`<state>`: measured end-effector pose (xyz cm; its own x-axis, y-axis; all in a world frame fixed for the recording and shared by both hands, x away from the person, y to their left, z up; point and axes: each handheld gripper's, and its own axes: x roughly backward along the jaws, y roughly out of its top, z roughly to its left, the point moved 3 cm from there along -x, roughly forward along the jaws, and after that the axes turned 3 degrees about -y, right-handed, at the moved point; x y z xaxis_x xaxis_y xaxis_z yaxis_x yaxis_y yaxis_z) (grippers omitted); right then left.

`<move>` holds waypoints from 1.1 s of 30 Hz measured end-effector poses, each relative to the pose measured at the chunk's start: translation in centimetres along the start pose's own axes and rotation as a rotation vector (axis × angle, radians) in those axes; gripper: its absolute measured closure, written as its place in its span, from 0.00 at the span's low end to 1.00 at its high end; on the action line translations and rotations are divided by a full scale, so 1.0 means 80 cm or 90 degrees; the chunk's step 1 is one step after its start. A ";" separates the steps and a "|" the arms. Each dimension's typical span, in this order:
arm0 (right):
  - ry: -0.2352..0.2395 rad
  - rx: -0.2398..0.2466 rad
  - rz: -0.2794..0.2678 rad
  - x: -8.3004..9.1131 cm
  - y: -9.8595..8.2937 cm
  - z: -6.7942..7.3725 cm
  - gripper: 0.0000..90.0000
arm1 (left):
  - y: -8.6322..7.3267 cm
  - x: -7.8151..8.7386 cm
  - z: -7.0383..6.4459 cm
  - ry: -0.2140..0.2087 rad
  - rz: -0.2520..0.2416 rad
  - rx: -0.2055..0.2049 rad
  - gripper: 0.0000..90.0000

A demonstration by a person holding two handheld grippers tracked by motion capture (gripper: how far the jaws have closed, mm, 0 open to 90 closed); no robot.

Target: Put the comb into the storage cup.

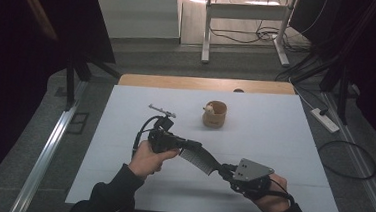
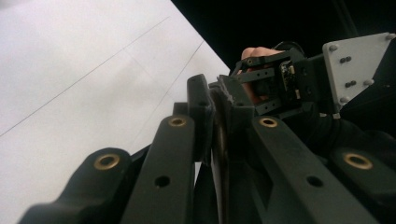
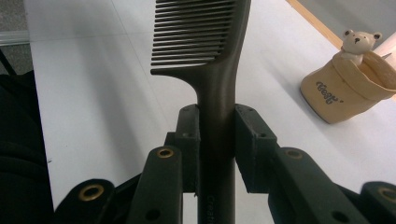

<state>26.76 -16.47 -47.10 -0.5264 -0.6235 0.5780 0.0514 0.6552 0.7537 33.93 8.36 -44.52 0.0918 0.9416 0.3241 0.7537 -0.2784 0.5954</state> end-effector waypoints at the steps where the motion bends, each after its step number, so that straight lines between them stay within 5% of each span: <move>1: 0.001 -0.001 -0.002 0.000 0.000 0.000 0.80 | 0.000 0.000 0.000 -0.002 -0.002 0.001 0.93; 15: 0.001 -0.015 -0.010 -0.003 -0.002 0.000 0.61 | 0.003 0.007 -0.006 0.009 -0.016 -0.030 0.93; 33: 0.001 -0.065 0.026 -0.004 -0.010 -0.009 0.36 | 0.005 0.018 -0.011 0.043 -0.025 -0.061 0.93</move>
<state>27.46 -17.11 -47.65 -0.5212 -0.5981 0.6088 0.1584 0.6331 0.7577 33.83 9.43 -43.18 0.0176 0.9381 0.3458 0.6896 -0.2618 0.6752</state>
